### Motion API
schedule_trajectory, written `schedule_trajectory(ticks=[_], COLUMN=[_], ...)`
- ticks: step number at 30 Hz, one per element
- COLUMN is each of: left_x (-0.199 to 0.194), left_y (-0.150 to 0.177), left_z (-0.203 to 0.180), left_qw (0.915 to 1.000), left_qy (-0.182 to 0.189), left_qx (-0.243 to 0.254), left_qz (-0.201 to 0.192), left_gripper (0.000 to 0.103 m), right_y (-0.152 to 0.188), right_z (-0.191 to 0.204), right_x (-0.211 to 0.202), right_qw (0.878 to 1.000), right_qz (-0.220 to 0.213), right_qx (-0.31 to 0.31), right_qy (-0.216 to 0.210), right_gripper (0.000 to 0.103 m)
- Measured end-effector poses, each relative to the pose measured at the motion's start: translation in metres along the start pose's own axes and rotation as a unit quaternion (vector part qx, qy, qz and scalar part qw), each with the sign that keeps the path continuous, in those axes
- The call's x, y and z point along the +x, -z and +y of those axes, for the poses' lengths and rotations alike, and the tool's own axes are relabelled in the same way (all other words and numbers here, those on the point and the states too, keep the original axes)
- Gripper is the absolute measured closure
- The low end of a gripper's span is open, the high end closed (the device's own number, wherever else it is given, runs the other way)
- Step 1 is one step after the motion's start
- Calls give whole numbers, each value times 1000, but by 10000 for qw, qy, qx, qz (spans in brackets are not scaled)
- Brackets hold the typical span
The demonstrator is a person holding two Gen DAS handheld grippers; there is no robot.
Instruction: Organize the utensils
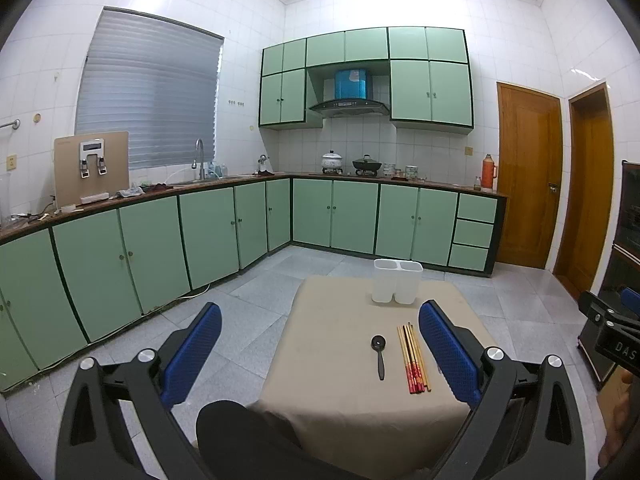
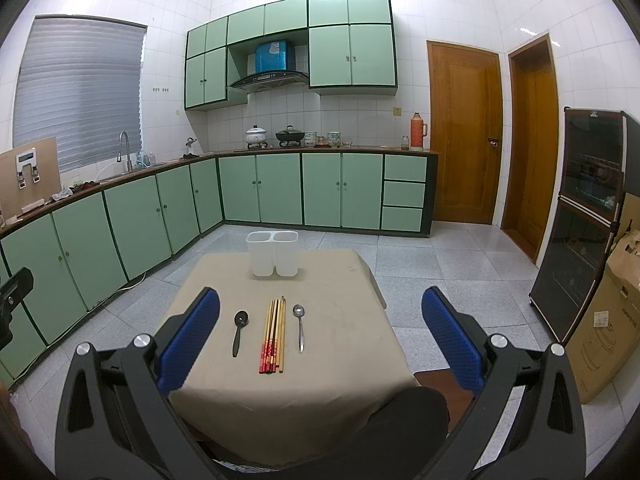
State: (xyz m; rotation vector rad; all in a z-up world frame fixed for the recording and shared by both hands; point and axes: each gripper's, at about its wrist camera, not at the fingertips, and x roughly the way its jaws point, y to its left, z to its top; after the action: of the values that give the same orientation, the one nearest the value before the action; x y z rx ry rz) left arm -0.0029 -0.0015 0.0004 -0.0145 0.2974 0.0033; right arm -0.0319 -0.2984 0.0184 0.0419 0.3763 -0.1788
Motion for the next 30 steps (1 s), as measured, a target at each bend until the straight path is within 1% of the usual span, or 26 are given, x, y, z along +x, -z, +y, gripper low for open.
schedule_trajectory(ticks=[30], left_x=[7], left_y=[4], left_z=[2], left_qw=[10000], left_qy=[1], left_qx=[14], left_qz=[6], left_gripper=[6], right_y=[-3], right_z=[0], right_x=[-1], right_qw=[10000], right_qz=[-11], right_qx=[7], right_qy=[5], right_gripper=[5])
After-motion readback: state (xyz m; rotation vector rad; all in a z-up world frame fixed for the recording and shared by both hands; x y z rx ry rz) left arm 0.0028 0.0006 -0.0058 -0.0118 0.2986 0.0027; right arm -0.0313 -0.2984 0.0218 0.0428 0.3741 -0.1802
